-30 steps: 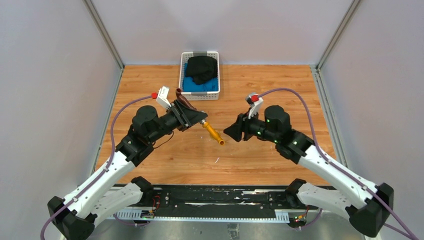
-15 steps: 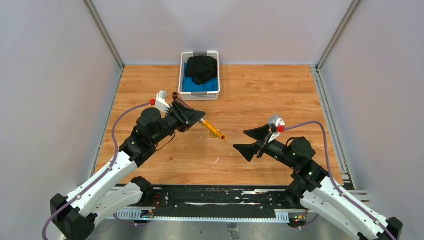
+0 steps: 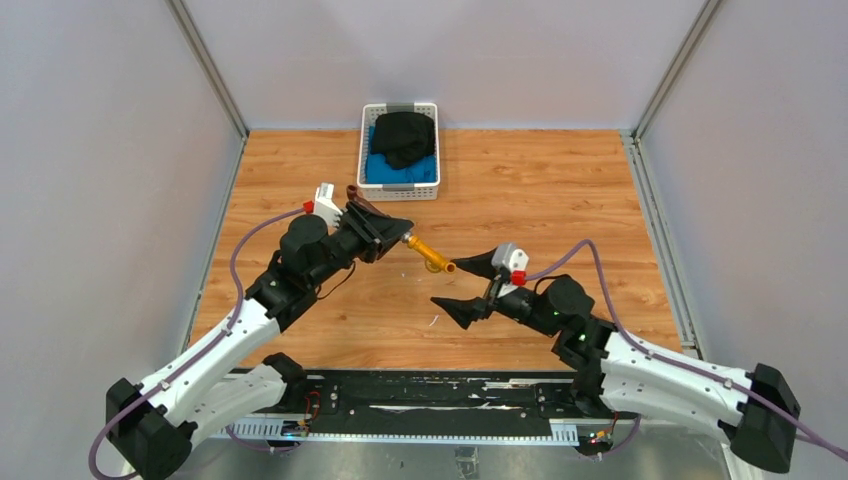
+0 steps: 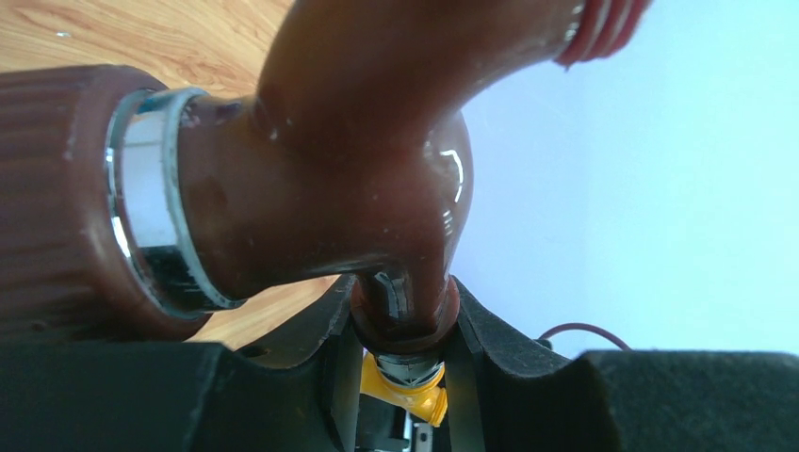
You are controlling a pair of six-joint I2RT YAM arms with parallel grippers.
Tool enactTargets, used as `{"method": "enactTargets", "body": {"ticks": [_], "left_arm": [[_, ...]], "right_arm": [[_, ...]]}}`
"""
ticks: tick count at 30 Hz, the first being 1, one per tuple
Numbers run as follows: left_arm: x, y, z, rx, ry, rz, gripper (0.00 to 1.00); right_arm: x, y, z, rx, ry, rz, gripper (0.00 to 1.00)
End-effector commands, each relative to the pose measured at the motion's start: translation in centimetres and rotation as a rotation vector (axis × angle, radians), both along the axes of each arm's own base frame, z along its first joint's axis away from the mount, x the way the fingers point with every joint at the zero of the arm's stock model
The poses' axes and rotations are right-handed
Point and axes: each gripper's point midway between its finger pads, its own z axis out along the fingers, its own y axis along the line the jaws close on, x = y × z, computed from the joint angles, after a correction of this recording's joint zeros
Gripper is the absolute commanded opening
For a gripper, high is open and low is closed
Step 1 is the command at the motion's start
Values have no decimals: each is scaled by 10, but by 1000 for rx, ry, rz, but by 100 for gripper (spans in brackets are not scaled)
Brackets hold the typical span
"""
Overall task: Install the water faucets
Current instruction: Screw the water faucet onto the adaptor.
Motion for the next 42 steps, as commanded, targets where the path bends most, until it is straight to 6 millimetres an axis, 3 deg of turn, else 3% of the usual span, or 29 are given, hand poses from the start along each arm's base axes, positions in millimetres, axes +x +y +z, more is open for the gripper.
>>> {"method": "enactTargets", "body": {"ticks": [1, 7, 12, 17, 22, 25, 28, 32, 35, 42], "left_arm": [[2, -4, 25, -68, -69, -13, 0], [1, -9, 22, -68, -69, -40, 0], [-2, -12, 19, -61, -71, -66, 0], [-3, -9, 16, -46, -89, -57, 0], [0, -6, 11, 32, -150, -54, 0], [-3, -15, 7, 86, -205, -124, 0], [-5, -17, 3, 99, -252, -145, 0], [-8, -7, 9, 62, -353, -97, 0], [-8, 5, 10, 67, -413, -32, 0], [-4, 25, 1, 84, -427, 72, 0]], "right_arm": [[21, 10, 24, 45, -112, -105, 79], [34, 22, 19, 78, -93, -137, 67], [37, 25, 22, 99, -94, -141, 33], [26, 32, 24, 119, -5, -74, 22], [13, 30, 30, 257, 276, -20, 19], [1, 32, 29, 300, 465, 29, 8], [-9, 36, 32, 324, 609, 81, 2], [-15, 35, 37, 411, 719, 128, 2], [-14, 26, 48, 574, 811, 177, 3], [-6, 17, 51, 737, 993, 249, 18]]}}
